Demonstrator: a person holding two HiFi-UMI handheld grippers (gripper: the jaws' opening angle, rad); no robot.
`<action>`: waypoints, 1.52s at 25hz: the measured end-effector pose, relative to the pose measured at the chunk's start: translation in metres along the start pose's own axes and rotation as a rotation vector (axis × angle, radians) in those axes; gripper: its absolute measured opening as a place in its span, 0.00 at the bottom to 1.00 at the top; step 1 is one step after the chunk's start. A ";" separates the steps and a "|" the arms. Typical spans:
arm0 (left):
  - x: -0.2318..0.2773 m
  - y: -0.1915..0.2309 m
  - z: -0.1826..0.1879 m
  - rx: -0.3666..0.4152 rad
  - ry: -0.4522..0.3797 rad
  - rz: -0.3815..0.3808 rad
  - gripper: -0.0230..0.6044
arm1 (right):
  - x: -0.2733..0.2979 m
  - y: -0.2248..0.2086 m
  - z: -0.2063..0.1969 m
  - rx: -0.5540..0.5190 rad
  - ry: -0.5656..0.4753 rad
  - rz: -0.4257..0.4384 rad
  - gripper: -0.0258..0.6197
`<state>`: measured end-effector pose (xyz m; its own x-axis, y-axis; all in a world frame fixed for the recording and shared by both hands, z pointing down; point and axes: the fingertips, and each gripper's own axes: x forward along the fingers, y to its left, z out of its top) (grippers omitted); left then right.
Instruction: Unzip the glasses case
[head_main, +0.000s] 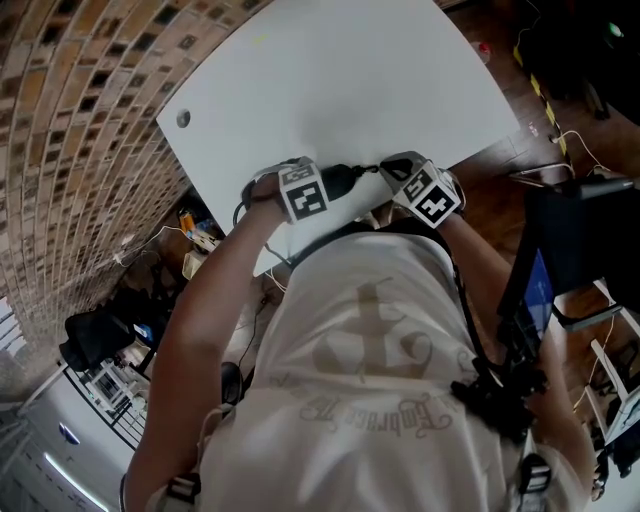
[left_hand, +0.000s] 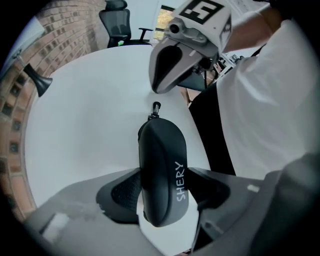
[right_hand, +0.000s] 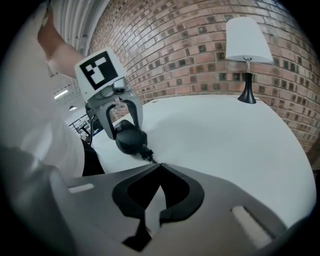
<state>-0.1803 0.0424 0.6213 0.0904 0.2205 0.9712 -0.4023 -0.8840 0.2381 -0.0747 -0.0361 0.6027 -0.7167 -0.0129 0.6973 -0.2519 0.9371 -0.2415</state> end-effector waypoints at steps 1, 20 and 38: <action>-0.004 0.007 -0.003 -0.039 0.000 0.004 0.52 | -0.001 0.001 -0.001 0.002 -0.004 -0.003 0.05; -0.067 0.069 0.000 -0.425 -0.331 0.140 0.63 | -0.044 -0.022 -0.038 0.107 -0.061 -0.052 0.05; -0.080 -0.048 0.004 -0.851 -0.997 0.285 0.20 | -0.028 0.020 -0.022 -0.025 -0.057 0.126 0.05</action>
<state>-0.1640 0.0656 0.5324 0.3834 -0.6417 0.6642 -0.9229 -0.2387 0.3021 -0.0460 -0.0093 0.5933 -0.7774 0.0867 0.6230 -0.1418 0.9408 -0.3079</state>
